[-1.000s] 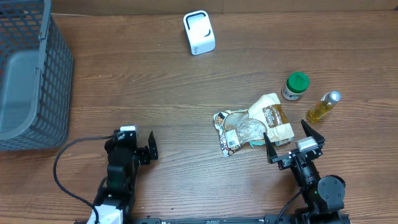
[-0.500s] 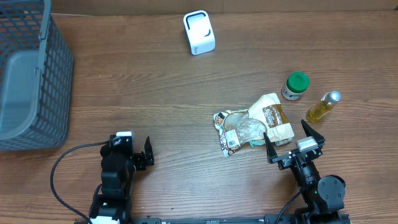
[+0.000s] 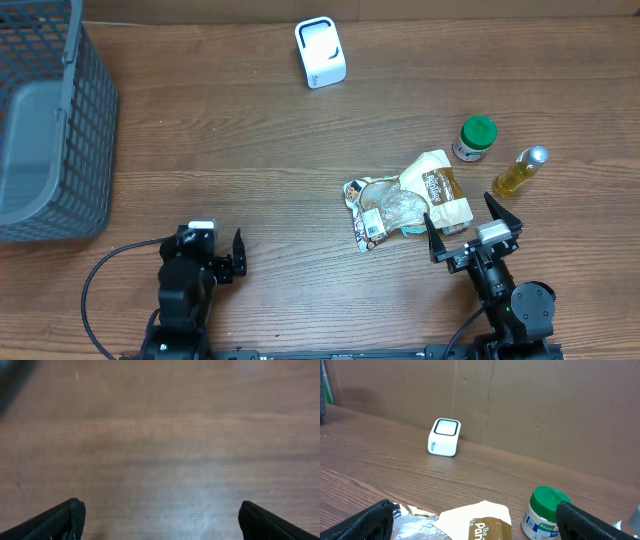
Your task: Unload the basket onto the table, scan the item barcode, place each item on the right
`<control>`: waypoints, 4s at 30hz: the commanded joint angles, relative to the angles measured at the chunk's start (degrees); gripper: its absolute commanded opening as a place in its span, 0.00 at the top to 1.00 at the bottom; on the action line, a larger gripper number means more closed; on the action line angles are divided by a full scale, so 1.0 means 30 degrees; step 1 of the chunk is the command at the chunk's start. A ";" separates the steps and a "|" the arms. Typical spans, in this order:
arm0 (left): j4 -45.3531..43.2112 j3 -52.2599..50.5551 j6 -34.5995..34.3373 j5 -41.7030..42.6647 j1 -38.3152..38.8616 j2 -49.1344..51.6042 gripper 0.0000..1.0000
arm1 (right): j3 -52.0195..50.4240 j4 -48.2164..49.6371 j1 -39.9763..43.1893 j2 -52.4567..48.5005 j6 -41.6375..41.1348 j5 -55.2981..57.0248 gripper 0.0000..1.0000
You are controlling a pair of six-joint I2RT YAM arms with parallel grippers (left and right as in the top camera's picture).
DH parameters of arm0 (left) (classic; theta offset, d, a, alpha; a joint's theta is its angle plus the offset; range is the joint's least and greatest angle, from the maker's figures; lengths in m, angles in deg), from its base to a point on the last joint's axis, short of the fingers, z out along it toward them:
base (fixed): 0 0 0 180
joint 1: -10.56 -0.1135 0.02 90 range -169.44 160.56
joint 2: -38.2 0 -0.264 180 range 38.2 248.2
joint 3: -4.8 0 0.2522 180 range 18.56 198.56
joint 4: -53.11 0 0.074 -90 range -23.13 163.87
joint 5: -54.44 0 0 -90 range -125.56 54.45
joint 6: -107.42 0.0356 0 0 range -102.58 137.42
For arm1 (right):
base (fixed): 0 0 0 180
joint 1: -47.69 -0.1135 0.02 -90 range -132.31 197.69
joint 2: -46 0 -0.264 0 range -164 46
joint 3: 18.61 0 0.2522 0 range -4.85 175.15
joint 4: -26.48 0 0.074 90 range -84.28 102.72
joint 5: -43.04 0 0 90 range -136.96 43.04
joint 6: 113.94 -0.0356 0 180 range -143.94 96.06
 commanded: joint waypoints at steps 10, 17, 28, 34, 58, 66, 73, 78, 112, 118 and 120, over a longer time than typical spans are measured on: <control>0.0131 -0.0066 0.1996 0.0867 -0.0758 -0.4226 0.00 | -0.0204 0.0095 -0.0036 0.0175 0.0007 -0.0029 0.00; 0.0124 -0.0066 0.2987 0.0714 -0.0765 -0.6244 0.01 | -0.0204 0.0095 -0.0036 0.0175 0.0007 -0.0029 0.00; 0.0102 -0.0073 0.3402 0.0430 -0.0721 -0.8043 0.00 | -0.0204 0.0095 -0.0036 0.0175 0.0007 -0.0029 0.00; 0.0029 -0.0073 0.3293 0.0058 -0.0721 -0.8043 0.00 | -0.0204 0.0095 -0.0036 0.0175 0.0007 -0.0029 0.00; -0.0087 -0.0073 0.0393 0.0066 -0.0743 -0.8036 0.01 | -0.0204 0.0095 -0.0036 0.0175 0.0007 -0.0029 0.00; -0.0087 -0.0073 0.0401 0.0073 -0.0743 -0.8036 0.00 | -0.0204 0.0095 -0.0036 0.0175 0.0007 -0.0029 0.00; -0.0087 -0.0073 0.0401 0.0073 -0.0743 -0.8036 0.00 | -0.0204 0.0095 -0.0036 0.0175 0.0007 -0.0029 0.00; -0.0087 -0.0073 0.0401 0.0073 -0.0743 -0.8036 0.01 | -0.0204 0.0095 -0.0036 0.0175 0.0007 -0.0029 0.00; -0.0087 -0.0073 0.0401 0.0073 -0.0743 -0.8036 0.00 | -0.0204 0.0095 -0.0036 0.0175 0.0007 -0.0029 0.00; -0.0087 -0.0073 0.0401 0.0066 -0.0743 -0.8036 0.01 | -0.0204 0.0095 -0.0036 0.0175 0.0007 -0.0029 0.00; -0.0087 -0.0073 0.0401 0.0073 -0.0743 -0.8036 0.00 | -0.0204 0.0095 -0.0036 0.0175 0.0007 -0.0029 0.00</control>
